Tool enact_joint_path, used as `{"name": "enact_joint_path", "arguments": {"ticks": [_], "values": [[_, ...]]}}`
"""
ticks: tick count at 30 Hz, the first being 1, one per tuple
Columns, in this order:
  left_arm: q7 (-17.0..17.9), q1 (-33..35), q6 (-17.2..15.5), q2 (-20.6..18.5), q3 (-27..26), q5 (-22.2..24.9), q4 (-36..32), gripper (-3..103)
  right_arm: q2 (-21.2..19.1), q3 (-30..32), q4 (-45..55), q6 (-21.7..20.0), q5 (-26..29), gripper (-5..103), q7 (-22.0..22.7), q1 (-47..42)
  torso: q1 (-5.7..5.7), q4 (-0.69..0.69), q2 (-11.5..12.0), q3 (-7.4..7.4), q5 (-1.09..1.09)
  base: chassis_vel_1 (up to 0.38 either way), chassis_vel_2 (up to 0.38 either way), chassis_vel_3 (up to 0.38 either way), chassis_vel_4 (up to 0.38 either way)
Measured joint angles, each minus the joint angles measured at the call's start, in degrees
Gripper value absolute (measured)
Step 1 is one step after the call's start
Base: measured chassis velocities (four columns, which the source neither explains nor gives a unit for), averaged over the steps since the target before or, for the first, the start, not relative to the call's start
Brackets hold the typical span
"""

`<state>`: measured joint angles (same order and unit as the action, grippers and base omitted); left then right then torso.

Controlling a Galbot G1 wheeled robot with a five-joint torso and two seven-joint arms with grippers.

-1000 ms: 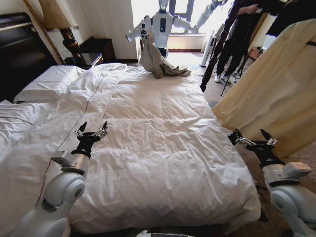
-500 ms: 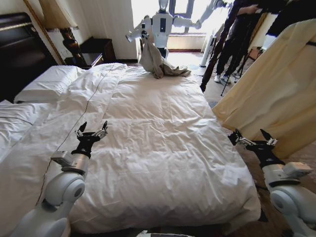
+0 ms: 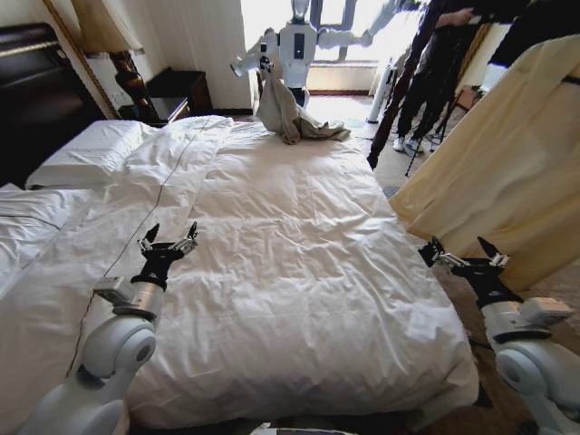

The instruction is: Pick up the clothes from the bed and hang them on the clothes hanger.

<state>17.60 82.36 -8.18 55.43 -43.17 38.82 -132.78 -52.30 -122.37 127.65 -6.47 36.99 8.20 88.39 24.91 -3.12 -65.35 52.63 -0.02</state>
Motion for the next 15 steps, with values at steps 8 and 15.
{"name": "enact_joint_path", "arguments": {"ticks": [8, 15], "values": [[0.00, 0.00, 0.00, 0.00, 0.00, 0.00, 0.00, 100, 0.00, 0.00, 0.00, 0.00, 0.00, 100, 0.00, 0.00, 0.00, 0.00, 0.00, 0.00, 0.00, 0.000, 0.000, 0.000, 0.000], [0.00, 0.00, 0.00, 0.00, 0.00, 0.00, 0.00, 100, 0.00, 0.00, 0.00, 0.00, 0.00, 100, 0.00, 0.00, 0.00, 0.00, 0.00, 0.00, 0.00, 0.000, 0.000, 0.000, 0.000]]}}
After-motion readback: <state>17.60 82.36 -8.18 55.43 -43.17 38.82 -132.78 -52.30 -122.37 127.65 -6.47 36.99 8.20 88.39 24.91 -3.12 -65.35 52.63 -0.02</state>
